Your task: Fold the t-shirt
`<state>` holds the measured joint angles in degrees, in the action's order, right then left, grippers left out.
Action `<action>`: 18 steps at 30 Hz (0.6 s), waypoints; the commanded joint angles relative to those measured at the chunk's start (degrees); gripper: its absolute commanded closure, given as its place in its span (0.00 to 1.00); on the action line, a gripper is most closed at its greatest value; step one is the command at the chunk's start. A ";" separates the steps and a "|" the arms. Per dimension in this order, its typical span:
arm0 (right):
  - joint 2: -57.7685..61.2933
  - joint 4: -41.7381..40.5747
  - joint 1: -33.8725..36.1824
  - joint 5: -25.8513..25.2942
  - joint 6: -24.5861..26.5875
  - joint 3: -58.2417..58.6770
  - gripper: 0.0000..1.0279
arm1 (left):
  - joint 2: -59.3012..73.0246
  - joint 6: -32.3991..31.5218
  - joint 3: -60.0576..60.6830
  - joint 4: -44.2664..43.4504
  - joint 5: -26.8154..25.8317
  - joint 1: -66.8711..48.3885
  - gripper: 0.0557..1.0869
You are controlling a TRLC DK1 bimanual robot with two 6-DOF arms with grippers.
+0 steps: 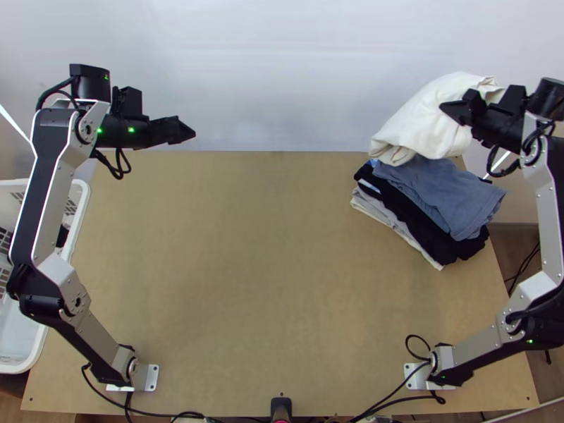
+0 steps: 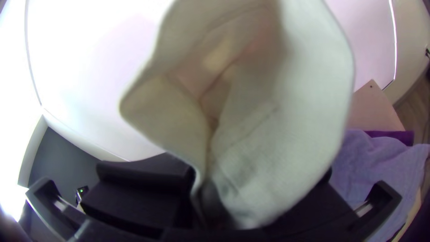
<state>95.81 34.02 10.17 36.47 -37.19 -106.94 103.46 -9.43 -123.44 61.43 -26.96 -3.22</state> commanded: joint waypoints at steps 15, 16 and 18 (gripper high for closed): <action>-7.92 1.22 7.40 0.01 7.66 20.63 0.97 | 1.31 -3.14 -2.25 -2.37 -0.02 -1.43 0.04; -8.01 1.22 8.63 0.01 8.54 21.94 0.97 | 1.31 -3.05 -2.42 -2.37 -0.02 -1.35 0.04; -8.36 1.22 11.01 -0.17 11.09 24.49 0.97 | 1.22 -3.05 -2.51 -2.37 -0.02 -1.35 0.04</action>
<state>89.34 35.16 15.70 36.71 -31.38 -90.74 104.71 -12.23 -125.47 59.40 -26.96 -4.51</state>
